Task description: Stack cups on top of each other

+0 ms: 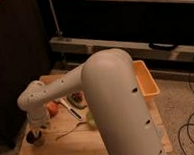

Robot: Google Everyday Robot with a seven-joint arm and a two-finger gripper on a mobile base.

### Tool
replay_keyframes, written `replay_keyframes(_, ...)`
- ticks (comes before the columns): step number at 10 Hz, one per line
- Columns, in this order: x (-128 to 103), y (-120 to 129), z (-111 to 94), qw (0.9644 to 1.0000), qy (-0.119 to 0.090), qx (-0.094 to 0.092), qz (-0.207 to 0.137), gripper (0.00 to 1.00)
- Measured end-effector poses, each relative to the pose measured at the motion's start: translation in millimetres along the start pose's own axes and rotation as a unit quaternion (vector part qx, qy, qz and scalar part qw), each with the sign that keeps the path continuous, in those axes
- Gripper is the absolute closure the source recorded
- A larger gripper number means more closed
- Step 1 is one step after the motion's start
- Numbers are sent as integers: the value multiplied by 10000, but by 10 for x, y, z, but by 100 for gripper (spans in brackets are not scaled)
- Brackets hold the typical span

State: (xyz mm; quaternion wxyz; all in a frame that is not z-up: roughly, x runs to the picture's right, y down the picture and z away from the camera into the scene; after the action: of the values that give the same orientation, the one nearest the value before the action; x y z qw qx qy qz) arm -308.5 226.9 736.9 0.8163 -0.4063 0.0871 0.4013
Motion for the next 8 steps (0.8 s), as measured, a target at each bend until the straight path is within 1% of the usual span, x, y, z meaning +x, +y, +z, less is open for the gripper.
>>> replay_keyframes(1,-17,29,3,10000,28,86,7,75)
replay_keyframes(3,-27,43,-81,9997,93,202,84,95)
replay_keyframes(4,-19,49,-145,9996,183,178,143,100)
replay_keyframes(5,-20,42,-246,9995,271,20,181,100)
replay_keyframes(6,6,1,-421,9992,297,-77,237,100)
replay_keyframes(7,3,-5,-605,9991,234,-186,286,100)
replay_keyframes(8,25,-66,-881,9987,151,-280,388,100)
